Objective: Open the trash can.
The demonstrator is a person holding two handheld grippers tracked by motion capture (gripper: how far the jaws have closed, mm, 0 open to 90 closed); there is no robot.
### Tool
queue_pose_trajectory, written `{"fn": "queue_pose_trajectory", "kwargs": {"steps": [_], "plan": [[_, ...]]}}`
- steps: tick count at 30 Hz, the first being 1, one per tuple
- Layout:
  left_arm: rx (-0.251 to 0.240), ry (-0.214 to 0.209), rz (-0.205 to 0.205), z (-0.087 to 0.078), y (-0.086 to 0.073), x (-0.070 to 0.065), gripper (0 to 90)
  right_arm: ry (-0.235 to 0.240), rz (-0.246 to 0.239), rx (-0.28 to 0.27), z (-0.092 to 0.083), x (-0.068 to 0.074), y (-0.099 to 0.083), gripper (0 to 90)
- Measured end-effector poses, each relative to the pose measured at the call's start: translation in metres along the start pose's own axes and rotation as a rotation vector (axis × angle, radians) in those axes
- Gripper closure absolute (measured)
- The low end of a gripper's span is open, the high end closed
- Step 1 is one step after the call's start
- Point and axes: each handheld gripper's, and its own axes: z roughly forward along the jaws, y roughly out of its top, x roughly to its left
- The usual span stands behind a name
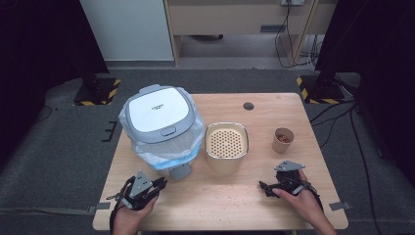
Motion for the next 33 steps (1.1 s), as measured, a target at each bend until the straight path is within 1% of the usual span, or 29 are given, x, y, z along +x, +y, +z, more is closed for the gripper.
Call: {"fn": "queue_pose_trajectory", "kwargs": {"steps": [1,2,4,5,6,8,9,10,11,12,13,15,16,19,20,21,22,23,24,25,27,32,33], "plan": [[0.000,0.000,0.000,0.000,0.000,0.000,82.7,0.000,0.000,0.000,0.000,0.000,0.000,0.6],[0.000,0.003,0.013,0.005,0.003,0.000,84.0,0.000,0.000,0.000,0.000,0.000,0.000,0.6],[0.000,0.007,0.018,0.007,0.004,-0.001,85.8,0.000,0.000,0.000,0.000,0.000,0.000,0.6],[0.004,0.009,0.029,0.010,0.005,-0.001,86.8,0.000,0.000,0.000,0.000,0.000,0.000,0.6],[0.009,0.013,0.051,0.015,0.008,-0.002,87.5,0.000,0.000,0.000,0.000,0.000,0.000,0.6],[0.010,0.009,0.054,0.018,0.009,-0.004,88.4,-0.001,-0.002,-0.001,0.000,0.000,0.000,0.6],[0.016,0.006,0.079,0.024,0.012,-0.008,88.8,0.000,0.000,0.000,0.000,0.000,0.000,0.6],[0.018,-0.001,0.080,0.027,0.014,-0.011,89.2,0.000,0.000,0.000,0.000,0.000,0.000,0.6],[0.020,-0.006,0.031,0.032,0.014,-0.016,89.3,0.000,-0.001,0.000,0.000,0.000,0.000,0.6],[0.020,-0.006,0.031,0.032,0.014,-0.016,89.5,0.000,-0.001,0.000,0.000,0.000,0.000,0.6],[0.028,0.007,0.140,0.038,0.019,-0.012,89.5,0.000,-0.003,0.000,0.000,0.000,0.000,0.6],[0.020,0.021,0.138,0.043,0.021,-0.012,89.4,0.000,0.000,-0.001,0.000,0.000,-0.001,0.6],[0.020,0.021,0.138,0.043,0.021,-0.012,89.4,0.000,0.000,-0.001,0.000,0.000,-0.001,0.6],[0.024,0.021,0.134,0.050,0.021,-0.012,89.4,0.001,-0.005,0.000,-0.001,0.000,-0.001,0.6],[0.032,0.015,0.165,0.053,0.023,-0.010,89.4,0.001,-0.003,0.000,-0.001,0.000,-0.001,0.6],[0.038,0.020,0.172,0.058,0.024,-0.013,89.4,0.000,-0.005,0.000,-0.001,0.000,-0.001,0.6],[0.038,0.020,0.172,0.058,0.024,-0.013,89.4,0.000,-0.005,0.000,-0.001,0.000,-0.001,0.6],[0.055,0.037,0.185,0.063,0.024,-0.014,89.4,0.000,-0.006,0.000,-0.001,0.000,-0.001,0.6],[0.054,0.032,0.108,0.065,0.022,-0.019,89.4,0.000,-0.006,0.000,-0.001,0.000,-0.001,0.6],[0.060,0.036,0.096,0.067,0.021,-0.018,89.4,0.001,-0.004,0.000,-0.001,0.000,-0.001,0.6],[0.073,0.055,0.103,0.067,0.020,-0.016,89.4,0.001,-0.006,0.000,-0.001,0.000,-0.001,0.6],[0.074,0.048,0.091,0.069,0.018,-0.012,89.2,0.001,-0.008,0.000,-0.001,0.000,-0.001,0.6],[0.072,0.047,0.082,0.070,0.017,-0.012,89.2,0.001,-0.008,0.000,-0.001,0.000,-0.001,0.6]]}}
